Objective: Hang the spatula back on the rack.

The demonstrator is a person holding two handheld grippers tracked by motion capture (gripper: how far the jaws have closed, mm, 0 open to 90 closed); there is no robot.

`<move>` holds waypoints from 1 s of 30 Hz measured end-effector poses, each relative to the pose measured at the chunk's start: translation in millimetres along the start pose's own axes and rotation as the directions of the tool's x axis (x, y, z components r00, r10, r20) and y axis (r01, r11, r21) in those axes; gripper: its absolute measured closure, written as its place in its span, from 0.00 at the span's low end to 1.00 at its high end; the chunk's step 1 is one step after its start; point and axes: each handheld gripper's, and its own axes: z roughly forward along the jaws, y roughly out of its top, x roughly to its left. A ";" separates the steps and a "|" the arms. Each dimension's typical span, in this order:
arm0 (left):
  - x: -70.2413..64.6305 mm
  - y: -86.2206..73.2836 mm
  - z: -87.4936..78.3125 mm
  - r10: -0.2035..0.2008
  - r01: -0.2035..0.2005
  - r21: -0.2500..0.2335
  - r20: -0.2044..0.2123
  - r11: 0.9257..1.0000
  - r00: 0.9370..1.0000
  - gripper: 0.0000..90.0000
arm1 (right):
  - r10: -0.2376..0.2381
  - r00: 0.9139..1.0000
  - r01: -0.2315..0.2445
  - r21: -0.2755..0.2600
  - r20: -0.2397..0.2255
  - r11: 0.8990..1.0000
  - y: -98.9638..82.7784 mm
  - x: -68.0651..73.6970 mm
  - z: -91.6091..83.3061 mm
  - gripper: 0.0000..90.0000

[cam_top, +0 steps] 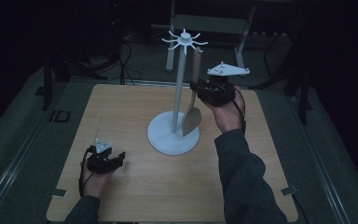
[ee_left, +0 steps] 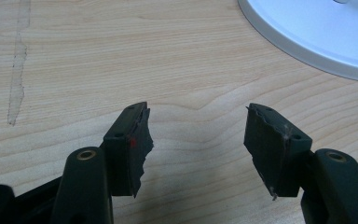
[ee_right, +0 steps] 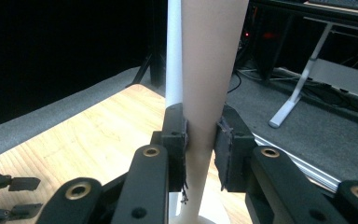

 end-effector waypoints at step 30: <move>-0.3 0.3 0.1 0.002 -0.002 0.000 0.000 1.000 1.000 0.45 | -0.074 0.993 0.068 0.068 0.094 0.995 -34.3 6.8 -13.7 0.34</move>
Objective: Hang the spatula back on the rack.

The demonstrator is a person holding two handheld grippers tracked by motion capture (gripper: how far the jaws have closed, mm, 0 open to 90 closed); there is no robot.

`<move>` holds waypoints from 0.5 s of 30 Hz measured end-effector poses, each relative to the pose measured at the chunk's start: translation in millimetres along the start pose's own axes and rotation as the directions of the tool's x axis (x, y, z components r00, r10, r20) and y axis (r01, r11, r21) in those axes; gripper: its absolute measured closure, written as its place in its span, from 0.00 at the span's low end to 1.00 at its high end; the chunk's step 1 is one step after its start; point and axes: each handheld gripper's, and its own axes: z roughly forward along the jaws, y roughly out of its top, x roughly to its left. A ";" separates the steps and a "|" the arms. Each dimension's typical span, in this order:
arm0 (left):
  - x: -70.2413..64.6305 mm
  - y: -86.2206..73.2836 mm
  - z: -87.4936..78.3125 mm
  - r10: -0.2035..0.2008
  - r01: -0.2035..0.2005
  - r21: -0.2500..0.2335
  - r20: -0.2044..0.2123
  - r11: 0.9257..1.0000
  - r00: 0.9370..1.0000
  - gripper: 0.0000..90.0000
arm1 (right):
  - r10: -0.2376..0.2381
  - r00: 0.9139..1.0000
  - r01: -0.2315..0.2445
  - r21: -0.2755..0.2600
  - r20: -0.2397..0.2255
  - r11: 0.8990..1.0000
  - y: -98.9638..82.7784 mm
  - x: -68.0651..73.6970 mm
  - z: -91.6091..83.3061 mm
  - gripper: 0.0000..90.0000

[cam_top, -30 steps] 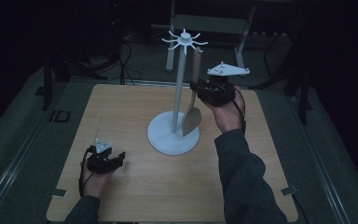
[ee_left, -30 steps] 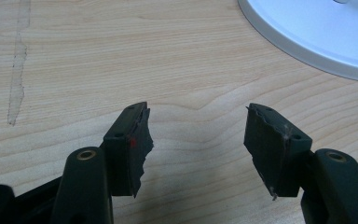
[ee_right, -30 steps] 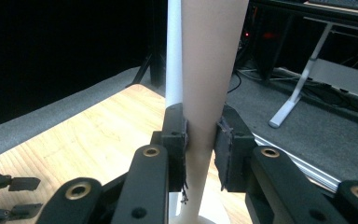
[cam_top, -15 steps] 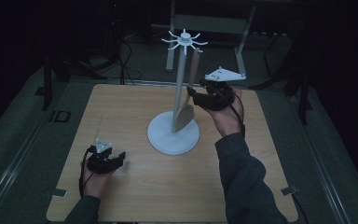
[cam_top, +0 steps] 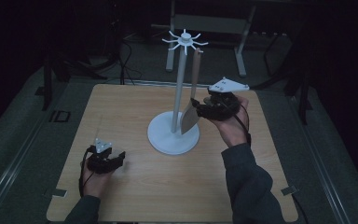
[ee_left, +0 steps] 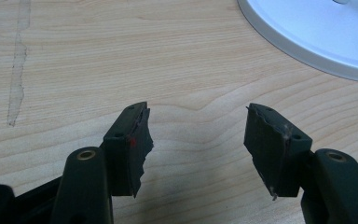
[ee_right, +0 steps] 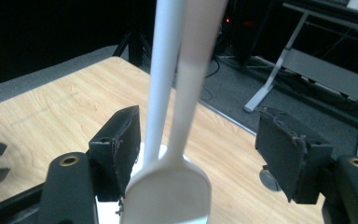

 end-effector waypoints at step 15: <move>-0.7 0.2 0.7 -0.001 0.001 -0.002 0.000 1.000 1.000 0.45 | 0.017 1.000 -0.017 0.111 0.000 0.994 -64.5 -1.5 -3.6 0.32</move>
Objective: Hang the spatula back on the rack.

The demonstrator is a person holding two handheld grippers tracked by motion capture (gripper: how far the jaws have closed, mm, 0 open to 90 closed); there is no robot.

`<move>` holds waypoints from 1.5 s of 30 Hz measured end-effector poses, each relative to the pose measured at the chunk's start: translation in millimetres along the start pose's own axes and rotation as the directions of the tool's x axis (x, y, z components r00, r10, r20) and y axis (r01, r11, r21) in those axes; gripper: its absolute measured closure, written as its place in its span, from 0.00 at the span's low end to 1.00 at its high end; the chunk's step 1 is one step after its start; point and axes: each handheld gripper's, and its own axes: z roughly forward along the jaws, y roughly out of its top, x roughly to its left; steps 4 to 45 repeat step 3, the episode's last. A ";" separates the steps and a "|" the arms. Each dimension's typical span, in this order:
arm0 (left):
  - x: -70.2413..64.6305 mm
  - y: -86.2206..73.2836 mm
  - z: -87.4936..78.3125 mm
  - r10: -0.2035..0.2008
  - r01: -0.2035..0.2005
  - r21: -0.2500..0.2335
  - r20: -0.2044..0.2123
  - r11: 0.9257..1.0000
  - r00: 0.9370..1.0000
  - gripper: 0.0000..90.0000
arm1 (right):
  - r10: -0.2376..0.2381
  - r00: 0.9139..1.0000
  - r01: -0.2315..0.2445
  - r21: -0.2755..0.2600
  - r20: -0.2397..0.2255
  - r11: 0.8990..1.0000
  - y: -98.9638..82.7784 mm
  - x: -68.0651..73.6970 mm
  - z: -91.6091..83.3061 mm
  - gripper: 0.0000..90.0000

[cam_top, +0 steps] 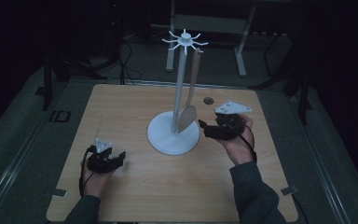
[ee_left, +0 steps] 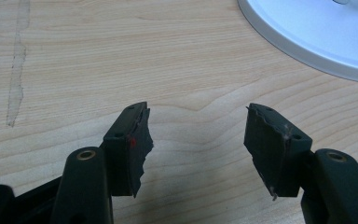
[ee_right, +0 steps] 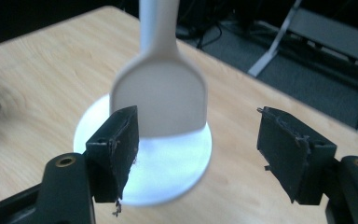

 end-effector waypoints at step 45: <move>1.2 0.0 0.0 -0.001 0.001 -0.001 -0.001 1.000 1.000 0.45 | 0.036 0.999 -0.036 0.028 0.008 0.999 -23.0 -5.9 2.9 0.33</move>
